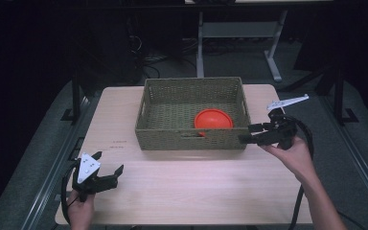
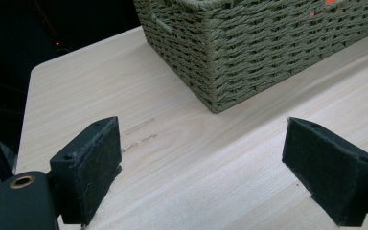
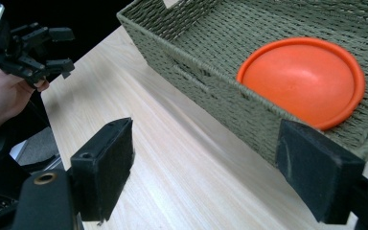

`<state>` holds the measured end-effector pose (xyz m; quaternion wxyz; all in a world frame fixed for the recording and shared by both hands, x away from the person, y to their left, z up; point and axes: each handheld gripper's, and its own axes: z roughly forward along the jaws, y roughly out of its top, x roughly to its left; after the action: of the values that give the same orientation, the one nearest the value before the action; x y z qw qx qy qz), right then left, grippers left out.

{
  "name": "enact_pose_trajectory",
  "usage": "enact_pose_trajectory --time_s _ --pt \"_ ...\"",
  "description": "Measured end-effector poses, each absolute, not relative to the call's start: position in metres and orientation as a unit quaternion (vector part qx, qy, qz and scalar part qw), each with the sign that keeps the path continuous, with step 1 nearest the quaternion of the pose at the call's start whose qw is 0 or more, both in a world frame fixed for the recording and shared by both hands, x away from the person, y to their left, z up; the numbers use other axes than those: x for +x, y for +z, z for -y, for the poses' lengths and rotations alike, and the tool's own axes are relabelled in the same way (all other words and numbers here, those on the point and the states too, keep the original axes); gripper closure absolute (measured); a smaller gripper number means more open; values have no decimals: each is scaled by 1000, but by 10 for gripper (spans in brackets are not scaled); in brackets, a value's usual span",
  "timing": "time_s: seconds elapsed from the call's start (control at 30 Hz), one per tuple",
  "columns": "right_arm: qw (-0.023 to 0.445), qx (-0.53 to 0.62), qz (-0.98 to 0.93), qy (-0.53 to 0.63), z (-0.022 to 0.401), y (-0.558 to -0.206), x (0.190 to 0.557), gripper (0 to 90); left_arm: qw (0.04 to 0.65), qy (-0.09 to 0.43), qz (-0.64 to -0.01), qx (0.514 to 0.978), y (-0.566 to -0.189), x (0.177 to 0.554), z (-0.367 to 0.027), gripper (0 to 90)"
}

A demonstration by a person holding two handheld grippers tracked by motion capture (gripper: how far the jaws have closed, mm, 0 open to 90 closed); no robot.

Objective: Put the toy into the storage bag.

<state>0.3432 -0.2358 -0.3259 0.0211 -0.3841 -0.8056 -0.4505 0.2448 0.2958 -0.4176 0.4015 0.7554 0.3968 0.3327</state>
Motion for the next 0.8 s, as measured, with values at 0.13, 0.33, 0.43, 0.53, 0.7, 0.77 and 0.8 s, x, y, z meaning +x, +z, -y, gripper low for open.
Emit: enact_pose_trajectory --time_s 0.13,0.33,0.43,0.53,0.7,0.77,0.8 --pt "22 -380 808 -449 236 -332 335 201 401 334 -394 756 -418 245 -295 128" --pt "27 -380 806 -453 240 -344 328 197 403 333 -397 755 -418 244 -295 128" --pt "31 -386 803 -452 243 -352 325 198 404 335 -395 754 -418 244 -294 128" --pt "34 -389 802 -452 245 -359 322 198 405 334 -395 753 -418 244 -294 128" --pt "45 -398 798 -450 248 -373 319 197 405 335 -395 753 -418 244 -294 128" --pt "50 -401 797 -449 250 -379 317 196 406 334 -395 753 -418 244 -293 128" --pt "51 -402 797 -448 251 -381 317 196 407 334 -395 753 -418 244 -293 128"
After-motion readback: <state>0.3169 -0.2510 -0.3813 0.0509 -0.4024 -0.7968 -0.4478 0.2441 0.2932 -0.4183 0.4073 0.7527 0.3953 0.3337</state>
